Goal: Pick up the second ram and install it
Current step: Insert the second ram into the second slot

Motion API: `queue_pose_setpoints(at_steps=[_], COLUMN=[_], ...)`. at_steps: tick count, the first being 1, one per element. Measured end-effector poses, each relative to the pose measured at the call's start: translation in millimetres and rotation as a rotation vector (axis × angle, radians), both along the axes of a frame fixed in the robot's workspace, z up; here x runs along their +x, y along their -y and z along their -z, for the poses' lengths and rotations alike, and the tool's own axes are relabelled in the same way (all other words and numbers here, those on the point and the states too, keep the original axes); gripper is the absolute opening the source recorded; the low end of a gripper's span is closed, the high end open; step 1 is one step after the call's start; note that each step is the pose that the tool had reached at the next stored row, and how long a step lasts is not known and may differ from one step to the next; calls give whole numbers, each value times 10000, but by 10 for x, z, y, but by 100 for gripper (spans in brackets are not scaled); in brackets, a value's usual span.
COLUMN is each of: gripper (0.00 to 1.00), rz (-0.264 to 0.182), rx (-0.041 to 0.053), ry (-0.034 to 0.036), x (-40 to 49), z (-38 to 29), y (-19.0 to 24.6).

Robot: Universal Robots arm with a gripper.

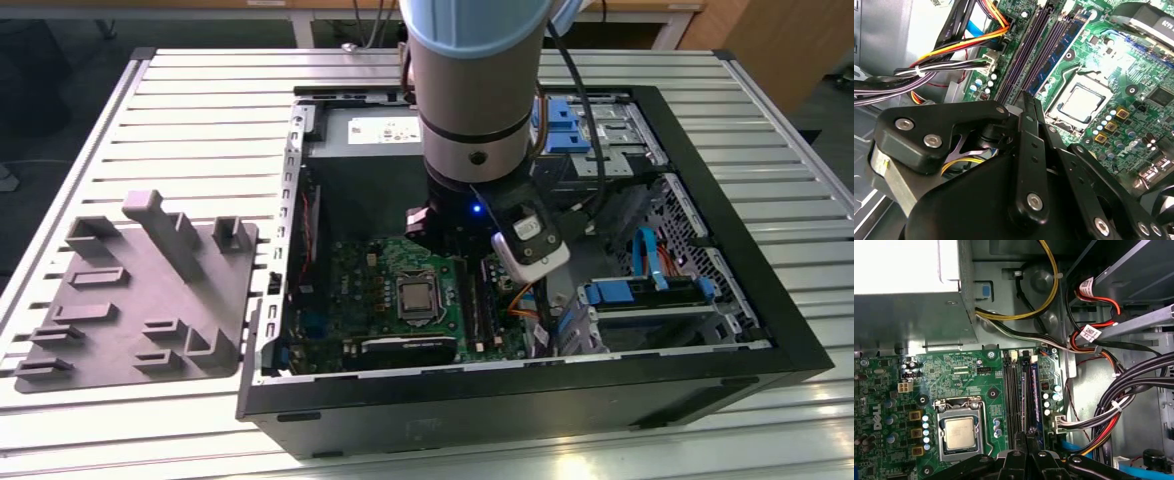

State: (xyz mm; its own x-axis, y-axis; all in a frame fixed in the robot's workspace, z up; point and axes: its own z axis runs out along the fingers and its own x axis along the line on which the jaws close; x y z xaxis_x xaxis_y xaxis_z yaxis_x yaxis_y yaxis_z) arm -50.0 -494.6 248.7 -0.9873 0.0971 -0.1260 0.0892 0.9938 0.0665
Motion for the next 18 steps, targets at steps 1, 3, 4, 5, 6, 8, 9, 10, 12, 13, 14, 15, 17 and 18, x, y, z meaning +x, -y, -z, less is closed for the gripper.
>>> queue_pose_setpoints(at_steps=[1, 3, 4, 5, 6, 8, 9, 10, 12, 13, 14, 15, 17, 18], gripper=[12, 12, 12, 12, 12, 12, 12, 12, 12, 12, 12, 12, 12, 12], rz=[0, 0, 0, 0, 0, -6, -17, -29, -42, -42, -42, -42, -43, -43], rx=[-8, -36, -56, -78, -92, -118, -123, -128, -132, -132, -130, -129, -129, -129], ry=[-2, -23, -36, -54, -74, -114, -128, -139, -149, -151, -151, -151, -151, -151], x=[0, -1, 0, 0, 0, 0, 0, 0, 0, 0, 0, 0, 0, 2], z=[4, 10, 14, 17, 21, 29, 33, 36, 37, 38, 39, 39, 39, 39], y=[0, 0, 0, 0, 0, 0, 0, 0, 1, 1, 0, 0, 0, 0])
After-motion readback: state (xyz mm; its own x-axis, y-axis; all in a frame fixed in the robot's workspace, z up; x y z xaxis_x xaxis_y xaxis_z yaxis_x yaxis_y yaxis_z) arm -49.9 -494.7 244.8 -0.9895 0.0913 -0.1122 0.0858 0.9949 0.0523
